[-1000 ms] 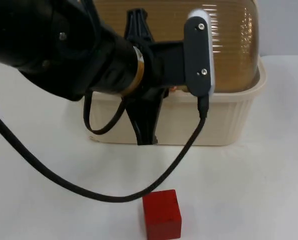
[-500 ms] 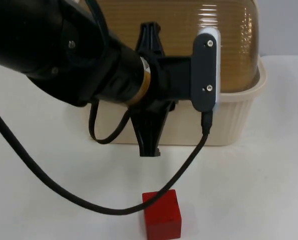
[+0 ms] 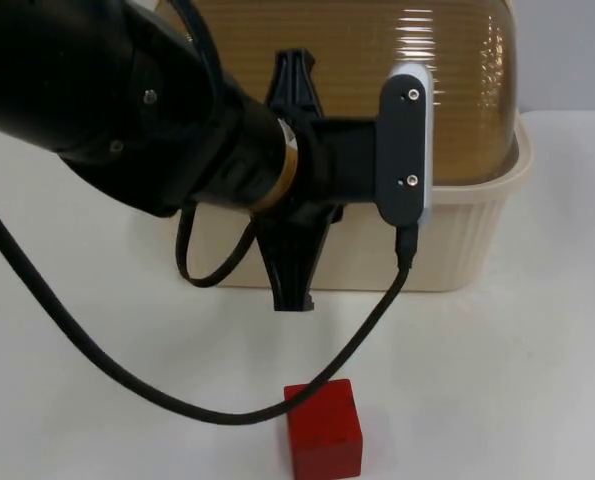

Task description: Open the box lid with the left hand, place the block into the box with the right hand, then close the box lid with the left hand.

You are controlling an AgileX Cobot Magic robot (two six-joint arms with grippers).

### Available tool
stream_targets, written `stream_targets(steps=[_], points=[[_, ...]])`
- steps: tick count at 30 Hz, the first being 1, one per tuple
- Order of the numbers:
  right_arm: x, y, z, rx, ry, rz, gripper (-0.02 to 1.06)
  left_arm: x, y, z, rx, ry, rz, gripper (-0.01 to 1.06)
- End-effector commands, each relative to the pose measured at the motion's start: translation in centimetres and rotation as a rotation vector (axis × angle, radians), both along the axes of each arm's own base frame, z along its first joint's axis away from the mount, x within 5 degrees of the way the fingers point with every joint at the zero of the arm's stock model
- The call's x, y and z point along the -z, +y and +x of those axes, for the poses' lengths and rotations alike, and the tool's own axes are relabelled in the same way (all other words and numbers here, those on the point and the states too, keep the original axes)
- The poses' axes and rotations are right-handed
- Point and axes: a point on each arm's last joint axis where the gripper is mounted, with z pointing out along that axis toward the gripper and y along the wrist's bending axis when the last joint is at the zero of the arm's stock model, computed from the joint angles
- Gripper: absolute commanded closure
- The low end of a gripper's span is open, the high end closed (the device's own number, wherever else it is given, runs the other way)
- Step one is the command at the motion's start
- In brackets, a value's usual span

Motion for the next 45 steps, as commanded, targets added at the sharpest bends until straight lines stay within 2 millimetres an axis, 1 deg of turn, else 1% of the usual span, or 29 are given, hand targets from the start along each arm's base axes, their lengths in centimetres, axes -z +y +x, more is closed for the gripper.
stream_targets(steps=[1,3,6,13,17,19,22,23,25,32,35,39,42,45], points=[[-0.4,0.0,0.0,-0.003,-0.022,-0.006,0.01,-0.5,-0.1,0.4,-0.007,-0.013,-0.011,1.05],[-0.3,0.0,0.0,-0.003,-0.020,-0.006,0.01,-1.0,-0.4,0.7,-0.007,-0.026,-0.024,1.05],[-0.3,0.0,0.0,-0.003,-0.020,-0.006,0.01,-1.1,-0.5,0.8,-0.007,-0.032,-0.030,1.05],[-0.3,0.0,0.0,-0.003,-0.020,-0.006,0.01,-0.2,-0.6,0.9,-0.004,-0.013,-0.015,1.05],[-0.3,0.0,0.0,-0.002,-0.020,-0.011,0.01,-0.1,-0.6,0.9,-0.003,-0.010,-0.014,1.05],[-0.3,0.0,0.0,-0.001,-0.018,-0.011,0.01,-0.2,-0.5,1.0,-0.011,-0.016,-0.010,1.05],[-0.3,0.0,0.0,-0.001,-0.018,-0.013,0.01,-0.2,0.6,1.9,-0.051,-0.021,-0.006,1.05],[-0.3,0.0,0.0,-0.001,-0.018,-0.013,0.01,-0.2,0.6,1.9,-0.051,-0.021,-0.006,1.05],[-0.3,0.0,0.0,0.000,-0.018,-0.014,0.01,-0.2,1.2,2.4,-0.073,-0.021,-0.005,1.05],[-0.3,0.0,0.0,0.000,-0.019,-0.016,0.01,-0.2,1.2,2.4,-0.077,-0.026,-0.002,1.05],[-0.3,0.0,0.0,0.000,-0.019,-0.017,0.01,-0.6,1.3,2.4,-0.081,-0.036,-0.006,1.05],[-0.3,0.0,0.0,0.000,-0.019,-0.017,0.01,-1.9,1.8,2.5,-0.123,-0.092,-0.006,1.05],[-0.3,0.0,0.0,0.000,-0.019,-0.017,0.01,-2.1,2.2,2.7,-0.157,-0.120,0.009,1.05],[-0.3,0.0,0.0,0.000,-0.019,-0.017,0.01,-2.1,2.1,2.7,-0.154,-0.118,0.007,1.05]])
